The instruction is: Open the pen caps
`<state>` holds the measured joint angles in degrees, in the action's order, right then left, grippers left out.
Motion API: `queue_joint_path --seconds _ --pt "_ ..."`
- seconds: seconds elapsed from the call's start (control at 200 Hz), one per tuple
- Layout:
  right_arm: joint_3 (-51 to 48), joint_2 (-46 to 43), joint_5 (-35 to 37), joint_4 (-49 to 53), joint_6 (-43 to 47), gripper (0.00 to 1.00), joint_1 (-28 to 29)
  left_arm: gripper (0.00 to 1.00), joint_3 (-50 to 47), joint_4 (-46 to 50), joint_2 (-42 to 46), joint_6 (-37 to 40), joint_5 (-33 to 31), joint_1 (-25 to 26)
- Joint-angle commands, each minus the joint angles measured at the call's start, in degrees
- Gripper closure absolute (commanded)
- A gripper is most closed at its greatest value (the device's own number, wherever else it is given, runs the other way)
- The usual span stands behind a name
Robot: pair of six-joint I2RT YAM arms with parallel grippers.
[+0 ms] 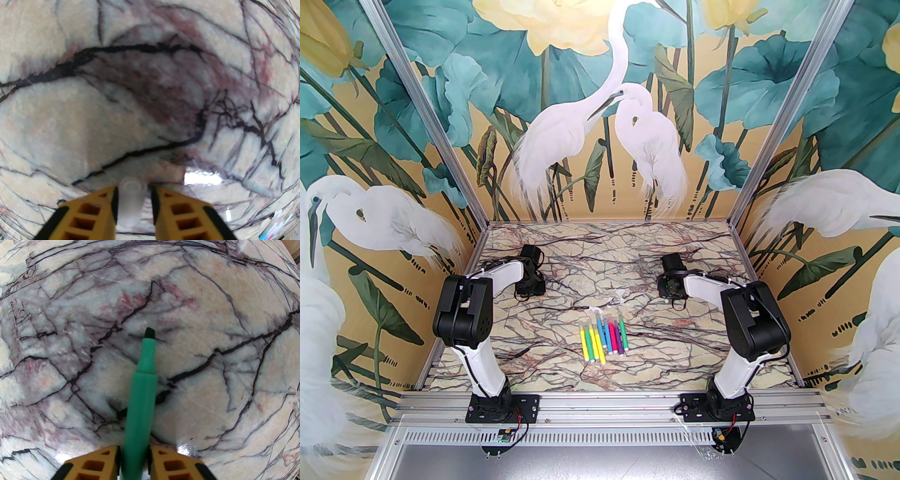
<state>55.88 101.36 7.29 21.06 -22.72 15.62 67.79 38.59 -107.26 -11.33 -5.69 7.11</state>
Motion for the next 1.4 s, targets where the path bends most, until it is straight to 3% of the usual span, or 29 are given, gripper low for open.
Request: queue_joint_path --seconds 0.0,0.485,0.685,0.91,1.025,1.195,1.396 --pt "0.56 -0.25 -0.25 1.59 -1.10 0.70 -0.45 0.65 0.17 -0.88 -1.56 0.07 2.48 0.00" --pt "0.80 -7.61 0.62 4.99 1.26 0.58 0.01 0.58 -0.03 -0.43 1.99 -0.73 5.39 0.00" --pt "1.83 -11.72 -1.24 7.85 2.84 0.53 3.18 0.38 -1.92 -1.04 6.76 -1.16 7.39 0.00" --pt "1.70 -15.50 -3.10 10.80 4.55 0.51 8.42 0.30 -3.06 -0.53 13.25 -1.53 9.33 -0.04" --pt "1.13 -16.78 -4.75 11.37 5.31 0.50 12.24 0.30 -4.19 -1.68 16.57 -1.36 13.96 0.02" --pt "-0.58 -18.04 -7.03 10.00 4.72 0.50 17.58 0.30 -8.34 -8.59 20.89 -2.17 26.88 0.33" --pt "-1.94 -17.78 -8.92 9.62 2.25 0.51 21.42 0.28 -14.56 -15.71 26.51 -3.59 33.55 1.53"
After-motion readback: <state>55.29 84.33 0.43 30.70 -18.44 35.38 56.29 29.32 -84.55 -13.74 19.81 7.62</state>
